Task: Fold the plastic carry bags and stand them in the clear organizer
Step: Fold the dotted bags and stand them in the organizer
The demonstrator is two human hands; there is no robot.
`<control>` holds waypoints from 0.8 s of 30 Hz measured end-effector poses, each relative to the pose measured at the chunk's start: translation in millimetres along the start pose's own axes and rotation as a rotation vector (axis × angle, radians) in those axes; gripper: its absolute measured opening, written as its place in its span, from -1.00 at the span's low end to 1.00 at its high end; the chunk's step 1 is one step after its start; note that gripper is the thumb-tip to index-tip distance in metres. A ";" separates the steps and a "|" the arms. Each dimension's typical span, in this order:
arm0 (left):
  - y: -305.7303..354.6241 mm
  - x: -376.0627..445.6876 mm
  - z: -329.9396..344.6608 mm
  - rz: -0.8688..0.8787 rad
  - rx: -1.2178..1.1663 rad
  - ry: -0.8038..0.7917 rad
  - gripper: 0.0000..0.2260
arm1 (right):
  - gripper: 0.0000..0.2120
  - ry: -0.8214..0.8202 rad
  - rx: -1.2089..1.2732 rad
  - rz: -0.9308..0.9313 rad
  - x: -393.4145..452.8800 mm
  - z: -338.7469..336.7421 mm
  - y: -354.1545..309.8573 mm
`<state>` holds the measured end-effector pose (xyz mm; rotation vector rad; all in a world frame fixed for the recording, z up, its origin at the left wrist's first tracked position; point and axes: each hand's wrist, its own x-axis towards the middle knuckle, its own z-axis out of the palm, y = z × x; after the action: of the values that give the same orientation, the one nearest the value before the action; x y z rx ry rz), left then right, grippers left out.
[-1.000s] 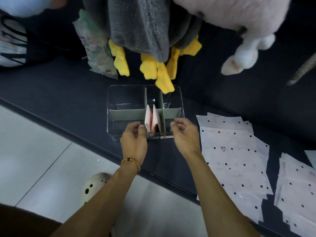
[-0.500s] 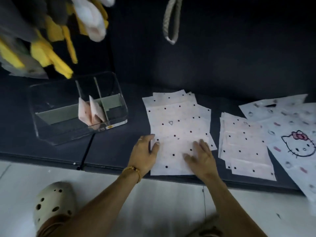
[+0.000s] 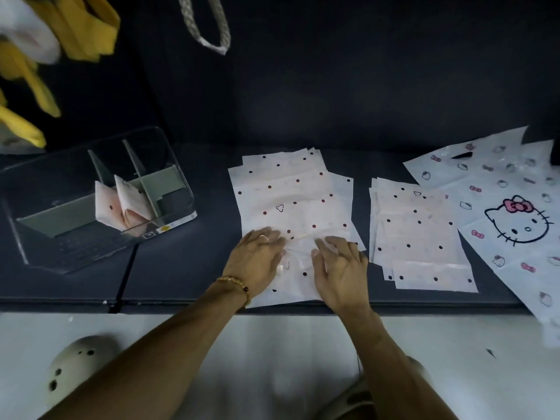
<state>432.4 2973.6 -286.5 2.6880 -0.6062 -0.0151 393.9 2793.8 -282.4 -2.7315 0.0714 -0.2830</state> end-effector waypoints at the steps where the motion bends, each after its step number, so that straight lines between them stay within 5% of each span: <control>1: -1.2 -1.1 -4.6 0.007 -0.027 0.001 -0.71 | -0.67 0.014 0.029 0.003 -1.2 -3.3 -2.5; 7: -36.9 -30.4 -61.5 -0.148 -0.057 0.060 -0.86 | -0.18 -0.260 0.069 -0.175 -3.0 -14.5 -40.8; 11: -74.5 -68.6 -92.8 -0.266 -0.138 -0.089 -0.85 | -0.05 -0.453 -0.015 -0.371 -12.3 5.7 -76.9; 16: -102.9 -100.6 -102.0 -0.474 -0.346 -0.030 -0.80 | 0.19 -0.683 0.156 -0.364 -27.3 14.2 -97.4; 18: -110.8 -106.0 -101.8 -0.535 -0.429 -0.014 -0.81 | 0.08 -0.749 0.062 -0.440 -31.9 16.3 -94.2; 20: -113.6 -106.8 -101.6 -0.551 -0.505 -0.027 -0.82 | -0.31 -0.653 0.097 -0.420 -34.8 17.0 -91.9; 22: -112.5 -104.2 -102.5 -0.562 -0.566 -0.026 -0.81 | -0.61 -0.587 0.300 -0.208 -33.8 12.0 -94.6; 24: -109.9 -102.4 -106.0 -0.618 -0.728 -0.025 -0.74 | -0.64 -0.572 0.546 0.030 -28.4 4.8 -96.6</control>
<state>394.6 3146.4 -236.3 2.0475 0.2239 -0.3601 368.1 2887.2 -254.6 -2.1652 -0.1081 0.4318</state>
